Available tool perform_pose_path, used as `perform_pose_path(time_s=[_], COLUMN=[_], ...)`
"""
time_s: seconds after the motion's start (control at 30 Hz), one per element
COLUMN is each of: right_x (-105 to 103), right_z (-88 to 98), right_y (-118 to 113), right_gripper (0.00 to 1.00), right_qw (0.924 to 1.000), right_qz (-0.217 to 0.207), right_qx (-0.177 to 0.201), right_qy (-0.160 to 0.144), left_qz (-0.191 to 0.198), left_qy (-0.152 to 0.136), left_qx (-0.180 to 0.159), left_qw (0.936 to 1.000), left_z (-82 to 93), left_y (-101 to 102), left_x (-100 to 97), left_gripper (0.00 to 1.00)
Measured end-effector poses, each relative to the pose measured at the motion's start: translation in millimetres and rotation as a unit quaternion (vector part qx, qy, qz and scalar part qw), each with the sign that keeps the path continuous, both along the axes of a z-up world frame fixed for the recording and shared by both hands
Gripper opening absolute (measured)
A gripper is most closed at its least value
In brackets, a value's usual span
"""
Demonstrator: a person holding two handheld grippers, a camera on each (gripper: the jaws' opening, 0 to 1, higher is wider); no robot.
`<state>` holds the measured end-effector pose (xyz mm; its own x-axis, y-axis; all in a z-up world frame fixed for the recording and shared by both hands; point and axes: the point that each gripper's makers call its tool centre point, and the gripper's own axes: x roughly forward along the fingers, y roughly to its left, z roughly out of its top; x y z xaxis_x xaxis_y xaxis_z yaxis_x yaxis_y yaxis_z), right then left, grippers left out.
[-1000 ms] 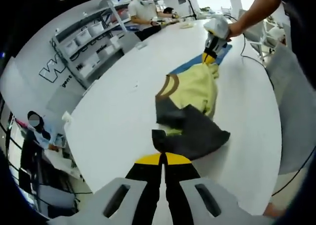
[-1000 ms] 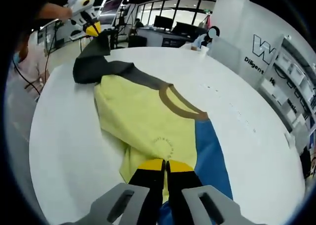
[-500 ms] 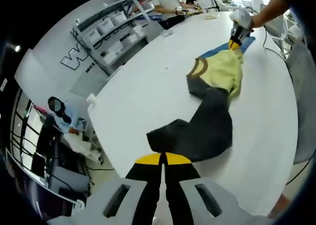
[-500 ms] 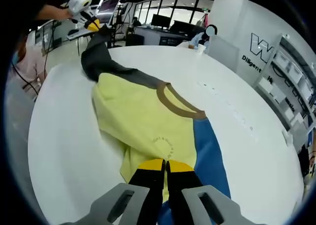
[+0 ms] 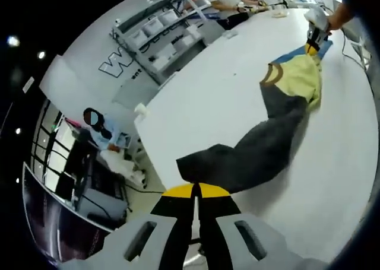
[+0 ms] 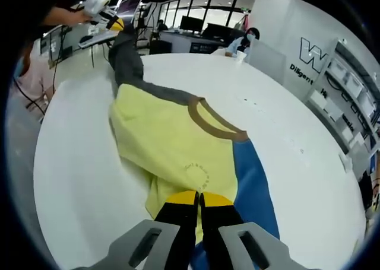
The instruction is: Fold the garment on the visible template until the final outline fits inside the template.
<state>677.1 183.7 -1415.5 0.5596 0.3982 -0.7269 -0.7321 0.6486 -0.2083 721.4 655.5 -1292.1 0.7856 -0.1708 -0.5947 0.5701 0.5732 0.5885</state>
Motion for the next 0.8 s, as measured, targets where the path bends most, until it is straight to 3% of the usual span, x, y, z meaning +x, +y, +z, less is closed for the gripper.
perform_pose_path(time_s=[0.2,0.33,0.6,0.8], right_x=[0.3,0.3,0.5,0.9], right_z=[-0.2,-0.4,-1.1,-0.9], right_y=[-0.4,-0.2,0.1,0.4], right_gripper=[0.0,0.0,0.0,0.0], right_qw=[1.0,1.0,1.0,1.0], right_qz=[-0.001,-0.002,-0.003,-0.003], right_qx=[0.001,0.001,0.002,0.002], right_qy=[0.001,0.002,0.003,0.003], left_qz=[-0.02,-0.034,-0.011,0.008], left_qy=[0.01,0.033,0.07,0.072], left_qx=[-0.001,0.01,0.008,-0.006], left_qw=[0.9997,0.9988,0.9974,0.9974], left_z=[-13.7,-33.2,-63.0,-64.3], left_y=[-10.5,-10.7,2.1,3.4], left_x=[-3.9,-13.8,-33.6,-39.2], left_gripper=[0.09,0.09,0.09,0.14])
